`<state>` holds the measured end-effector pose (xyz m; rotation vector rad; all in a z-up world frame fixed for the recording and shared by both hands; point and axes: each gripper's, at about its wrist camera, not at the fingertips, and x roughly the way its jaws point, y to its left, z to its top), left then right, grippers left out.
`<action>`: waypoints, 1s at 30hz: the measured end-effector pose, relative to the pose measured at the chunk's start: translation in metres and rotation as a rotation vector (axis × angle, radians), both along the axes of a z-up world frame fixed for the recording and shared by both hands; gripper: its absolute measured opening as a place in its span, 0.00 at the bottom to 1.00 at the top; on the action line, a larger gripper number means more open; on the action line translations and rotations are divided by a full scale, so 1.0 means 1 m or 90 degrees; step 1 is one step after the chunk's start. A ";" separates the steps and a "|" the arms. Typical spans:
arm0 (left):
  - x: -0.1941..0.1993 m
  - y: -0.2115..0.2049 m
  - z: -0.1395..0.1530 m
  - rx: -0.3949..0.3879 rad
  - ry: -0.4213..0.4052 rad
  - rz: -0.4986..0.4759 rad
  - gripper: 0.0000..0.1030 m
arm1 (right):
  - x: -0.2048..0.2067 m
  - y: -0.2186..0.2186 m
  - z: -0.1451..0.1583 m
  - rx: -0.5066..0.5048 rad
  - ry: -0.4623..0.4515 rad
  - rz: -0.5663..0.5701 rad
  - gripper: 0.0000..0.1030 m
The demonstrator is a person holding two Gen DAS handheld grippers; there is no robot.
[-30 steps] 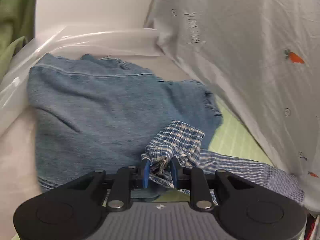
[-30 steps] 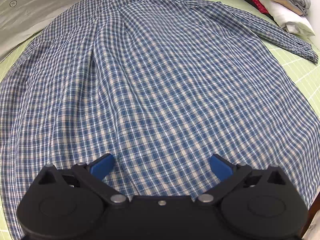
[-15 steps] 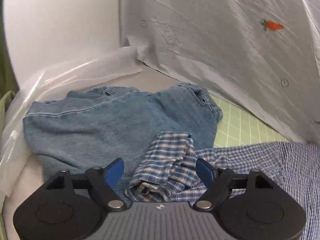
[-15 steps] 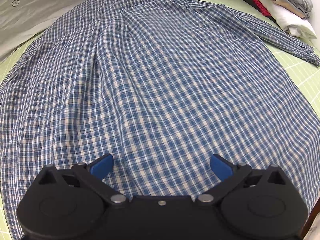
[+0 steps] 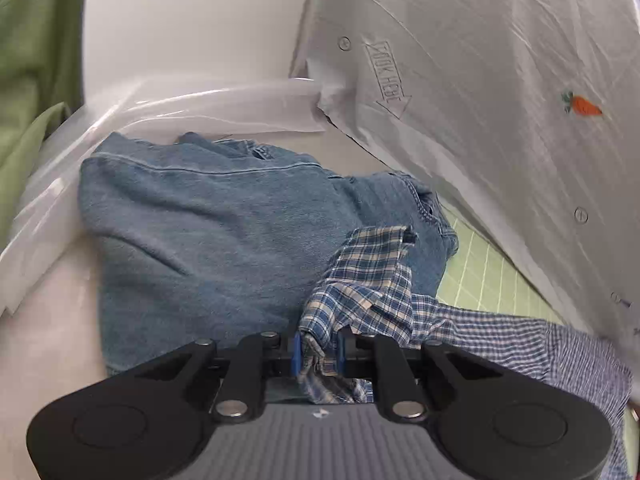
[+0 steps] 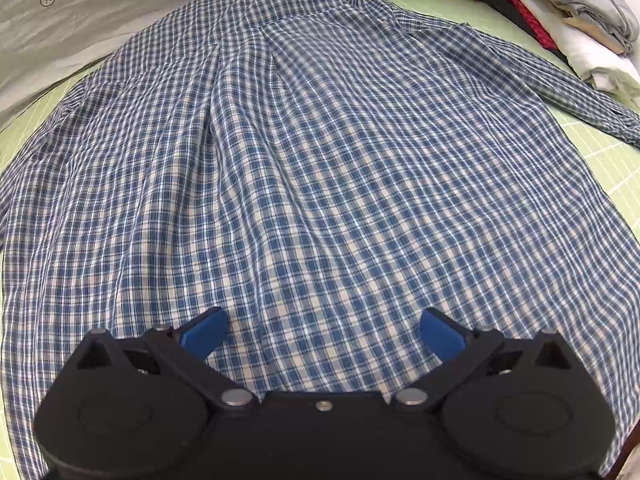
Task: Fold clothes
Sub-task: 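Grasp the sleeve cuff by the jeans with the left gripper and pull it straight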
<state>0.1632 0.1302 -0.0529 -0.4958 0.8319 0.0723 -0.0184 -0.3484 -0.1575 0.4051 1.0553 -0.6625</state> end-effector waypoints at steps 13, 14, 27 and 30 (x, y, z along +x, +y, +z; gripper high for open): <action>-0.100 0.003 -0.011 -0.109 0.085 0.085 0.23 | -0.023 0.010 0.001 0.011 0.006 0.088 1.00; -0.106 0.002 -0.015 -0.100 0.095 0.094 0.22 | -0.026 0.012 0.001 0.011 0.006 0.095 1.00; -0.129 -0.036 -0.004 -0.020 0.119 0.010 0.65 | -0.087 -0.001 0.004 0.032 -0.001 0.104 1.00; -0.140 -0.065 0.006 0.005 0.091 -0.048 0.73 | -0.095 -0.022 0.005 0.028 0.000 0.078 1.00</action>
